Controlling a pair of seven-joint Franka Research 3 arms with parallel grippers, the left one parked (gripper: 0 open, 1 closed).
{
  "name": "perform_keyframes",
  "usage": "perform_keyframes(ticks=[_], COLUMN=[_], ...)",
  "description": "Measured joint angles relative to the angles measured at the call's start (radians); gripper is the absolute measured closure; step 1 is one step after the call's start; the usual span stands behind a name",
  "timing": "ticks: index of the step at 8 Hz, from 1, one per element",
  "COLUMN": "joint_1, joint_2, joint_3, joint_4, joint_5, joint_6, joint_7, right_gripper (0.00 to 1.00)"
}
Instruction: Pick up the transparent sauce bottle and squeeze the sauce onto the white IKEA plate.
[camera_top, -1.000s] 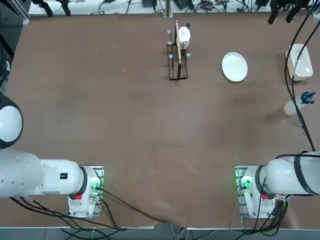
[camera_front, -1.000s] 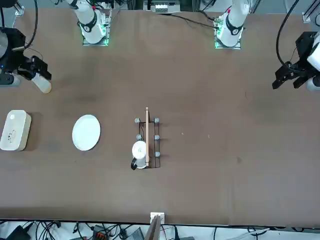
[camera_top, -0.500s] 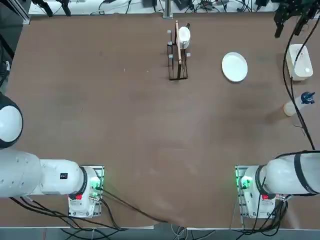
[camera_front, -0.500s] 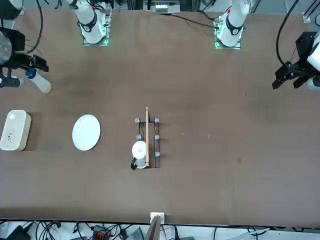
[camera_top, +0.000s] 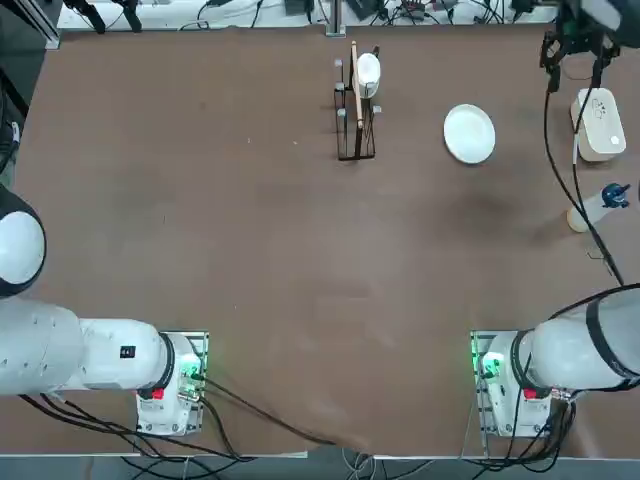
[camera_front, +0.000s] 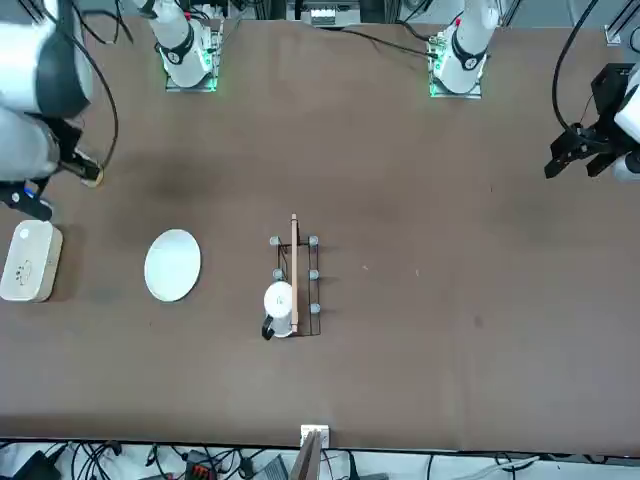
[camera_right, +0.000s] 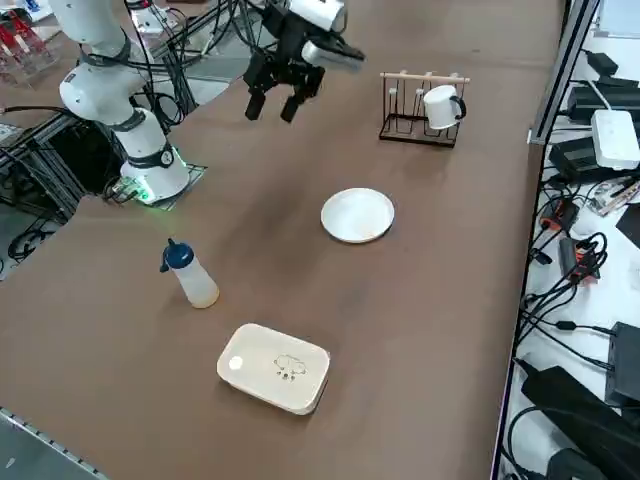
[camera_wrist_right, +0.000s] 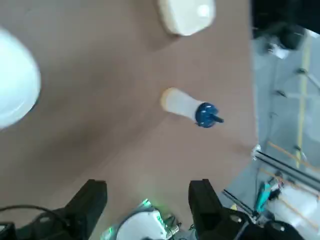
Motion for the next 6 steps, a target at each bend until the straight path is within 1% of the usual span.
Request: perform_keyframes(ticks=[2, 4, 6], joint_1=[0.028, 0.033, 0.033], joint_2=[0.018, 0.036, 0.082], joint_3=[0.001, 0.001, 0.0], joint_4=[-0.092, -0.223, -0.332], joint_5=[-0.135, -0.247, -0.356], joint_6=[0.005, 0.036, 0.04], joint_7=[0.27, 0.567, 0.886], right_gripper=[0.0, 0.0, 0.0])
